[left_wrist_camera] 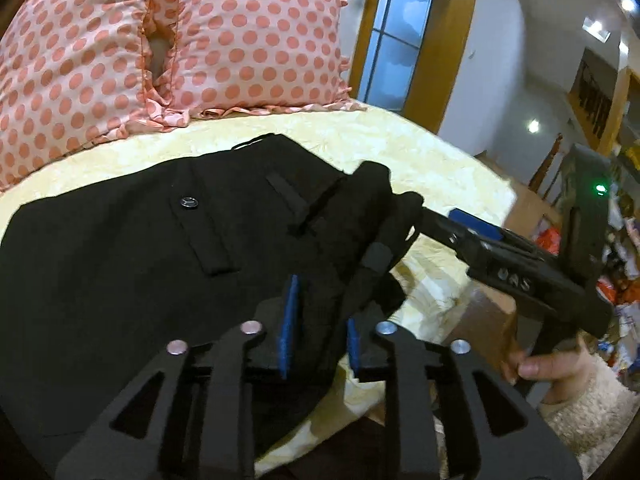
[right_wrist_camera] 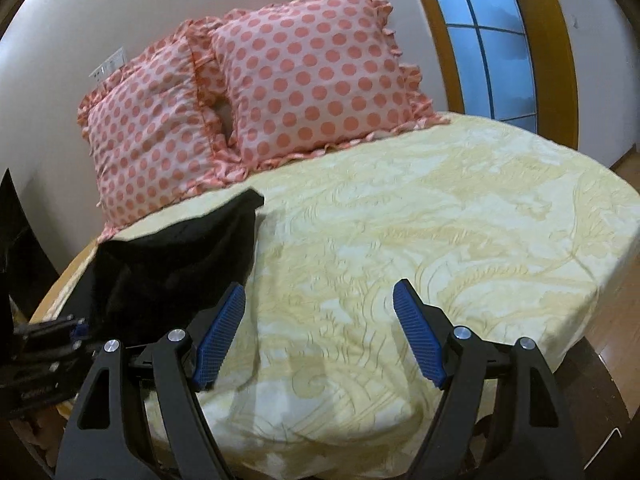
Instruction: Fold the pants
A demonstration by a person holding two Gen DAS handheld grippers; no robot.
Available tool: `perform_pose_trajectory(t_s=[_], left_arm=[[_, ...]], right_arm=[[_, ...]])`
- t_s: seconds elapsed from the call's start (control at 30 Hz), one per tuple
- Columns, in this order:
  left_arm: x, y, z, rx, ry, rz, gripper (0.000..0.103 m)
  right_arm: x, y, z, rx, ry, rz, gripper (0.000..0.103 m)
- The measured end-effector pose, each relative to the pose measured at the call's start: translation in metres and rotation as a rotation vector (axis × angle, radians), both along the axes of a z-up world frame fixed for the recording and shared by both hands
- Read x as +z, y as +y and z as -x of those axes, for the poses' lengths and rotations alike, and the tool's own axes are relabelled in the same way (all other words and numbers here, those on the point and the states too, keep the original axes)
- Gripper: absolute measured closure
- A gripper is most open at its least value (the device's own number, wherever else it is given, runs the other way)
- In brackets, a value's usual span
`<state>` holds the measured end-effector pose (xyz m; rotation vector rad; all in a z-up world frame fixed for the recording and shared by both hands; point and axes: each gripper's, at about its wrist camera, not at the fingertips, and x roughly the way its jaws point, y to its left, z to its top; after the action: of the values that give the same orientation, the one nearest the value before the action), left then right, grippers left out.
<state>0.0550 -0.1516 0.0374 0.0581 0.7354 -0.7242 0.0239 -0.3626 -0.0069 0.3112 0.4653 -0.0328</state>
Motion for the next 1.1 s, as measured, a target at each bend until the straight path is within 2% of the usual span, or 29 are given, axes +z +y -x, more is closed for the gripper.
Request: perform_pose_trajectory(t_s=[0.03, 0.07, 0.1, 0.13, 0.17, 0.2, 0.23, 0.3, 0.4, 0.43, 0.53, 0.63, 0.73, 0.77, 0.83, 0.9, 0.93, 1.0, 1.03, 1.1], left_arm=[[0.002, 0.003, 0.0, -0.006, 0.008, 0.009, 0.076], [0.006, 0.008, 0.002, -0.014, 0.01, 0.027, 0.066], [0.01, 0.017, 0.005, -0.026, 0.008, 0.059, 0.045], [0.015, 0.027, 0.01, -0.022, -0.006, 0.092, 0.032], [0.024, 0.043, 0.015, 0.022, -0.051, 0.13, 0.015], [0.03, 0.058, 0.018, 0.072, -0.093, 0.152, 0.012], [0.036, 0.077, 0.019, 0.145, -0.135, 0.163, 0.012], [0.038, 0.101, 0.012, 0.266, -0.152, 0.157, 0.01], [0.031, 0.122, -0.002, 0.369, -0.105, 0.139, 0.01], [0.028, 0.124, -0.006, 0.383, -0.091, 0.131, 0.01], [0.016, 0.125, -0.012, 0.423, -0.058, 0.075, 0.01], [0.001, 0.129, -0.014, 0.435, -0.013, 0.03, 0.01], [-0.018, 0.134, -0.014, 0.443, 0.053, 0.008, 0.01], [-0.022, 0.134, -0.012, 0.428, 0.041, 0.015, 0.01], [-0.025, 0.13, -0.006, 0.412, 0.006, -0.024, 0.01], [-0.028, 0.127, -0.002, 0.404, -0.028, -0.048, 0.01], [-0.029, 0.128, -0.001, 0.401, -0.034, -0.044, 0.01], [-0.029, 0.133, 0.001, 0.389, -0.039, -0.005, 0.009], [-0.029, 0.136, 0.002, 0.384, -0.041, 0.014, 0.009], [-0.03, 0.139, 0.003, 0.375, -0.048, 0.038, 0.009]], right_arm=[[0.003, 0.001, 0.0, -0.001, -0.01, 0.004, 0.025], [0.01, 0.003, 0.001, 0.0, -0.033, 0.014, 0.025], [0.015, 0.005, 0.001, 0.0, -0.049, 0.019, 0.025], [0.022, 0.008, 0.003, 0.004, -0.076, 0.025, 0.025], [0.031, 0.012, 0.005, 0.017, -0.112, 0.027, 0.025], [0.036, 0.017, 0.006, 0.035, -0.141, 0.027, 0.025], [0.043, 0.026, 0.009, 0.069, -0.178, 0.028, 0.025], [0.053, 0.045, 0.009, 0.154, -0.226, 0.037, 0.025], [0.055, 0.084, 0.0, 0.296, -0.208, 0.104, 0.025], [0.051, 0.099, -0.004, 0.336, -0.191, 0.14, 0.025], [0.043, 0.119, -0.012, 0.39, -0.151, 0.16, 0.025], [0.031, 0.125, -0.017, 0.387, -0.091, 0.18, 0.024], [0.009, 0.127, -0.033, 0.376, 0.062, 0.201, 0.023], [-0.001, 0.129, -0.035, 0.379, 0.106, 0.218, 0.023], [-0.002, 0.136, -0.031, 0.388, 0.102, 0.293, 0.023], [0.007, 0.132, -0.033, 0.42, 0.108, 0.262, 0.023], [0.016, 0.124, -0.036, 0.447, 0.103, 0.209, 0.023], [0.038, 0.095, -0.049, 0.423, 0.072, 0.101, 0.022], [0.043, 0.086, -0.056, 0.409, 0.065, 0.068, 0.015], [0.052, 0.058, -0.084, 0.406, 0.096, -0.051, 0.015]])
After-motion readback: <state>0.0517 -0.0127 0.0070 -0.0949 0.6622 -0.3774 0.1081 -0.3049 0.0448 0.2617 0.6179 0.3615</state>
